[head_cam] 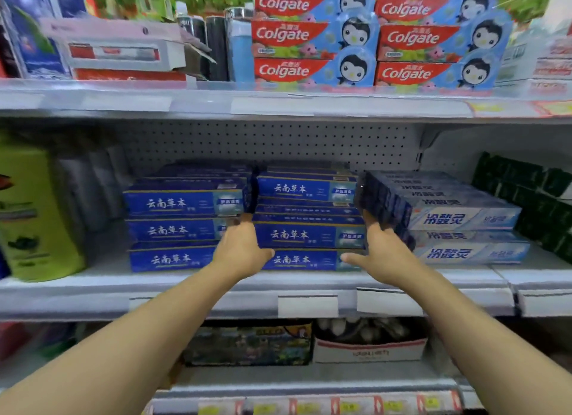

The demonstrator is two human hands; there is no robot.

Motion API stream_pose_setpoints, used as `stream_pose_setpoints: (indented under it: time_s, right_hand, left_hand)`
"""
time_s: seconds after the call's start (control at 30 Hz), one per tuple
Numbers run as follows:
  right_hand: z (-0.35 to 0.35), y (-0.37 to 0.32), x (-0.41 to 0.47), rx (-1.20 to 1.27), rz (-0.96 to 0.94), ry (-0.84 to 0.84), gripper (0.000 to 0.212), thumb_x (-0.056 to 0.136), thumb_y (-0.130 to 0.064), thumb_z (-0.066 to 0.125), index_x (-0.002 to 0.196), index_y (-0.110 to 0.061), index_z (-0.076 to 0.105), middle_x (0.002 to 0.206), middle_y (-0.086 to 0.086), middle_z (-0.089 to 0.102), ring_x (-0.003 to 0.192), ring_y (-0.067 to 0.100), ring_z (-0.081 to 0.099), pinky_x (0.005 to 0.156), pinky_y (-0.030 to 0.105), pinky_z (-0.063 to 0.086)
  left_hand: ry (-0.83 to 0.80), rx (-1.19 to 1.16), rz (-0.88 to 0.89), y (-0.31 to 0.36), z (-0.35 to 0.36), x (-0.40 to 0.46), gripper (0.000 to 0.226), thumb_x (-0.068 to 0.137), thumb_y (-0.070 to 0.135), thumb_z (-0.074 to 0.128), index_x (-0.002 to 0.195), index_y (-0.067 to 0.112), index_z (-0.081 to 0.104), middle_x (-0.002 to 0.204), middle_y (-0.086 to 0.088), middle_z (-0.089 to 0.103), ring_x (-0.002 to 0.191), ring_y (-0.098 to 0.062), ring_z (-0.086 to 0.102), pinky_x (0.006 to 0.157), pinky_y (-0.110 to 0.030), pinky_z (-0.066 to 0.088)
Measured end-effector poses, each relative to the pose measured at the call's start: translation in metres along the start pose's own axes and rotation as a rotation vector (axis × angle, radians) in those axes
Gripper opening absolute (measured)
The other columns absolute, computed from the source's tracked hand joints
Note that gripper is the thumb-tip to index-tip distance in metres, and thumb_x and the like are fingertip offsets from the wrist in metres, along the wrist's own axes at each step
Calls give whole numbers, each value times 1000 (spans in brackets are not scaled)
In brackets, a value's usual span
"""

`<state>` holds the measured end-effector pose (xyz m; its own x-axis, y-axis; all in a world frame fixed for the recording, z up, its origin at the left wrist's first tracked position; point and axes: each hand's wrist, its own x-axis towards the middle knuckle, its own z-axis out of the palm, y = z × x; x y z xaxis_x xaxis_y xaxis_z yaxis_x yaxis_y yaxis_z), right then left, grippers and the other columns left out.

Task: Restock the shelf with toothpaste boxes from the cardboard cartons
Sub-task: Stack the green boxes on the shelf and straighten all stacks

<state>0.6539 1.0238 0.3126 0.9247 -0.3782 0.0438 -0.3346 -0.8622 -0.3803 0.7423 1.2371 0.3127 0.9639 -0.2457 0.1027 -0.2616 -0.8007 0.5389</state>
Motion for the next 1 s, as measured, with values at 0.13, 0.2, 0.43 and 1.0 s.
stream_pose_setpoints:
  time_s: [0.13, 0.2, 0.43, 1.0]
  right_hand:
    - [13, -6, 10, -2, 58, 22, 82, 81, -44, 68, 138, -3, 25, 131, 21, 48, 113, 36, 52, 90, 42, 47]
    - [17, -9, 15, -21, 66, 17, 69, 85, -34, 67, 134, 0, 32, 114, 20, 58, 98, 35, 58, 81, 40, 50]
    - [25, -3, 32, -113, -49, 182, 79, 88, -7, 58, 147, -14, 7, 115, 19, 56, 94, 36, 60, 74, 40, 52]
    - [-17, 17, 63, 251, -92, 168, 69, 96, -39, 46, 150, -14, 10, 154, 9, 22, 137, 30, 30, 106, 34, 32]
  left_hand:
    - [31, 47, 43, -7, 6, 6, 48, 80, 32, 72, 115, 13, 47, 107, -9, 60, 92, -30, 59, 80, -42, 52]
    - [83, 75, 63, -8, 10, 9, 64, 77, 32, 74, 127, 12, 38, 116, -12, 55, 99, -34, 59, 81, -44, 52]
    - [238, 220, 131, -9, 21, 20, 65, 82, 22, 70, 129, 9, 28, 124, -13, 54, 103, -34, 60, 73, -40, 49]
    - [229, 574, 474, 58, 14, 43, 100, 70, 62, 68, 147, 21, 19, 151, -4, 17, 138, -27, 17, 112, -45, 21]
